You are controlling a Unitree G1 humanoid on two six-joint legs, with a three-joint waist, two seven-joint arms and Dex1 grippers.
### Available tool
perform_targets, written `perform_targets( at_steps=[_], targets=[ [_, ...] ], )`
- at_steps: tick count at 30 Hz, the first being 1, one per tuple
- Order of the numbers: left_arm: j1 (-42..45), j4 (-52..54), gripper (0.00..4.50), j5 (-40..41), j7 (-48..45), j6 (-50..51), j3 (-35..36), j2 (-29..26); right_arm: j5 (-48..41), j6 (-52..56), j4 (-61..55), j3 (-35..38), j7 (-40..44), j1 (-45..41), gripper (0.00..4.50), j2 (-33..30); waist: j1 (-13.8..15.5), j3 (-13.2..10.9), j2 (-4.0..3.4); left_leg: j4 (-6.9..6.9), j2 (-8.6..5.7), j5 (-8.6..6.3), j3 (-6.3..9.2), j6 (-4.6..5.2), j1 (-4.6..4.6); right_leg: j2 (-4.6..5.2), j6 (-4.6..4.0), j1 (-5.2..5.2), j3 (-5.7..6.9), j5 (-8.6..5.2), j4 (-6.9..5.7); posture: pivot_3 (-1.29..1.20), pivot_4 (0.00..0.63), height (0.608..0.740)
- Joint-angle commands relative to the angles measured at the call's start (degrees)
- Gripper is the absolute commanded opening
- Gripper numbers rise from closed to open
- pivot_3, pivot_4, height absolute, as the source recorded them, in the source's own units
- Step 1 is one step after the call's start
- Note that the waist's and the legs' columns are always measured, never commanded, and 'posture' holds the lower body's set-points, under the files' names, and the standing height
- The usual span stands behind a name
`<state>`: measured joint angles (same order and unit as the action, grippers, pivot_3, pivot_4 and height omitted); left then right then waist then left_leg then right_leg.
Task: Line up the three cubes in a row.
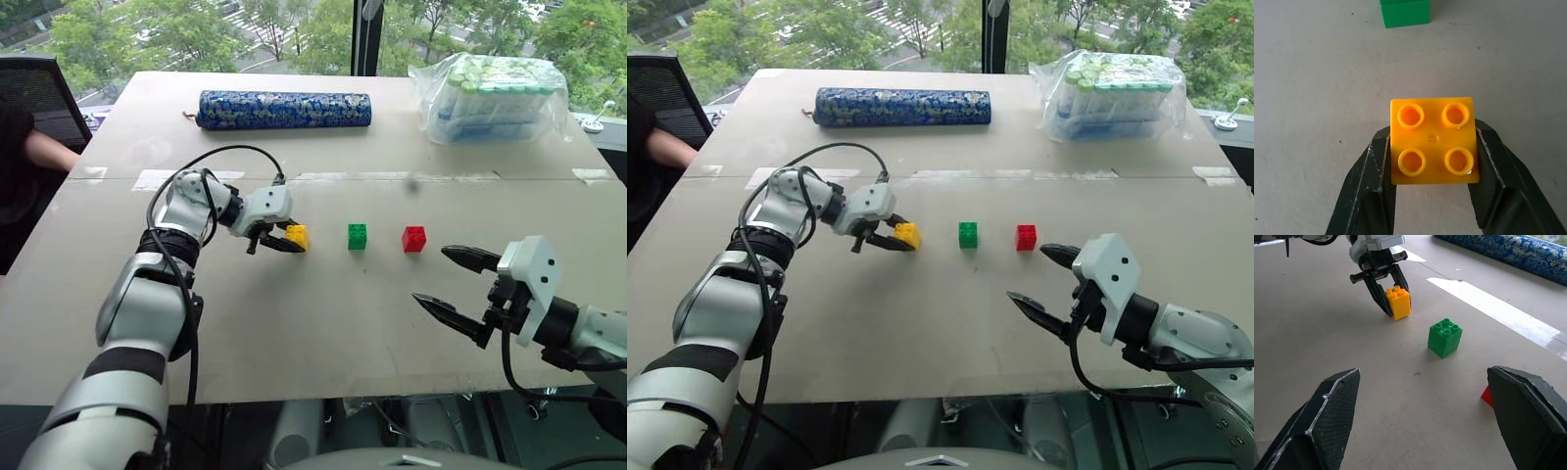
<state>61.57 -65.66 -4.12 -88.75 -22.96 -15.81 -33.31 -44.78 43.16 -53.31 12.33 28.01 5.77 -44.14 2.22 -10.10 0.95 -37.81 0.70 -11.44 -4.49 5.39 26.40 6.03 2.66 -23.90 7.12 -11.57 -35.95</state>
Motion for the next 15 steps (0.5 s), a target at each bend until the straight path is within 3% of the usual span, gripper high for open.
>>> perform_targets(
  at_steps=[1,7,14,15],
  targets=[
    [1.4,-1.4,1.32,-1.4,0.8,-1.6,0.5,0.2,-0.7,-0.5,-2.1,1.9,-0.5,0.2,4.29,-0.7,0.0,0.0,-0.01,-0.04,0.00,0.00,0.03,0.00,0.00,0.00,0.00,0.01,0.02,0.00,0.00,0.00,0.150,0.740],
    [2.0,-3.0,1.32,-2.3,1.1,-1.4,0.8,0.7,-0.9,-0.5,-1.9,2.0,-0.2,0.5,4.29,-0.7,0.0,0.0,-0.01,-0.19,0.01,-0.02,0.12,0.03,0.00,0.01,-0.02,0.11,0.03,-0.01,-0.01,0.00,0.150,0.740],
    [1.8,-1.5,4.10,0.0,0.2,3.1,3.2,0.8,-0.7,-1.0,-1.2,2.8,1.0,1.4,4.29,-1.2,0.0,0.0,-0.01,-0.41,0.04,-0.10,0.19,0.15,0.11,0.00,-0.02,0.13,0.04,-0.01,-0.02,0.00,0.150,0.740],
    [1.5,-0.6,4.10,0.6,-0.5,3.9,3.8,0.5,-0.6,-1.1,-1.0,3.0,1.3,1.7,4.29,-1.4,0.0,0.0,-0.01,-0.42,0.03,-0.12,0.18,0.17,0.12,0.00,-0.02,0.14,0.04,0.00,-0.02,0.00,0.150,0.740]
  ],
)
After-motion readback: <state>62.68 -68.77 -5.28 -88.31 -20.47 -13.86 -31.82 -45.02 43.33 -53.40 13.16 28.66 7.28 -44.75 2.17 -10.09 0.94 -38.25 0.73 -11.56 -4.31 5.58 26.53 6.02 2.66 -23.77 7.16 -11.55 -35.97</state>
